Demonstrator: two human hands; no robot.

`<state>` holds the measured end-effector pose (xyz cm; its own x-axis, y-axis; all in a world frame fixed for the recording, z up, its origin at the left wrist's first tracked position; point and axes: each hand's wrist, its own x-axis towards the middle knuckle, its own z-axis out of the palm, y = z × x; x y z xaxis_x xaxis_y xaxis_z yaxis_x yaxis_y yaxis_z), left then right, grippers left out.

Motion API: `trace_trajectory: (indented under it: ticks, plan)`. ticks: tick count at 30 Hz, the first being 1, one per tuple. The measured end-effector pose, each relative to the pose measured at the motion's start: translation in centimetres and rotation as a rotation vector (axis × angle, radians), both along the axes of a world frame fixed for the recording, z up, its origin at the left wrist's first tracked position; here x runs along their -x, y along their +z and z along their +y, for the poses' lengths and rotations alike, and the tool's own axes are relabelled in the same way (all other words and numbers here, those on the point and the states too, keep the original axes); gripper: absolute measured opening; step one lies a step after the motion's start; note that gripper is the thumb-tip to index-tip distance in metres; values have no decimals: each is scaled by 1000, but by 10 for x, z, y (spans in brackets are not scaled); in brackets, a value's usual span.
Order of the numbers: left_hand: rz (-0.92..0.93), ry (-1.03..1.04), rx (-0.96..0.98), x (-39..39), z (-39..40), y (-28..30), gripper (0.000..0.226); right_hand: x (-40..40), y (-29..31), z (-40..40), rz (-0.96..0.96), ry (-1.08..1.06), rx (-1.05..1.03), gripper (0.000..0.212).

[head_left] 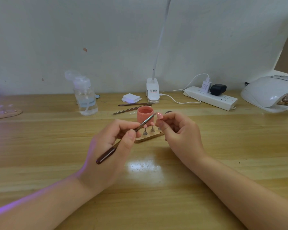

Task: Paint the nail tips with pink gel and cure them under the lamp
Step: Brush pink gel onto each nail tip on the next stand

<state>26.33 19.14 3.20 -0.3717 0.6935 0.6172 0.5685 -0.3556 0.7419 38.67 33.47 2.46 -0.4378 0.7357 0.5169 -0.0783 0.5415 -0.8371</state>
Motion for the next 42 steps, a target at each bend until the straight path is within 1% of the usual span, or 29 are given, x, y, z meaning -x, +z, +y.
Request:
trace_trajectory:
  ticks: [5, 10, 14, 17, 21, 24, 29, 35, 42]
  plan:
    - [11, -37, 2, 2, -3, 0, 20, 0, 0, 0, 10, 1, -11, 15]
    - [-16, -18, -45, 0, -2, 1, 20, -1, -1, 2, -25, -19, -39, 9]
    - [-28, -14, -55, 0, -1, 2, 19, -2, -2, 5, -58, -84, -136, 7]
    - [-32, -10, -50, 0, -1, 3, 20, -2, -2, 5, -81, -99, -207, 11]
    - [59, 28, -21, -2, -1, 4, 20, -2, -2, 4, -82, -114, -239, 12]
    - [130, 35, -19, -2, -1, 4, 20, -1, -2, 4, -64, -119, -215, 8]
    - [87, 30, 2, -2, -2, 2, 19, -2, -1, 3, -23, -103, -152, 8]
    - [179, 51, 11, -3, -2, 1, 19, -2, 1, 0, -1, -52, -70, 7]
    - [255, 19, 71, -2, 0, -3, 22, -3, 3, -1, 0, -39, -20, 5]
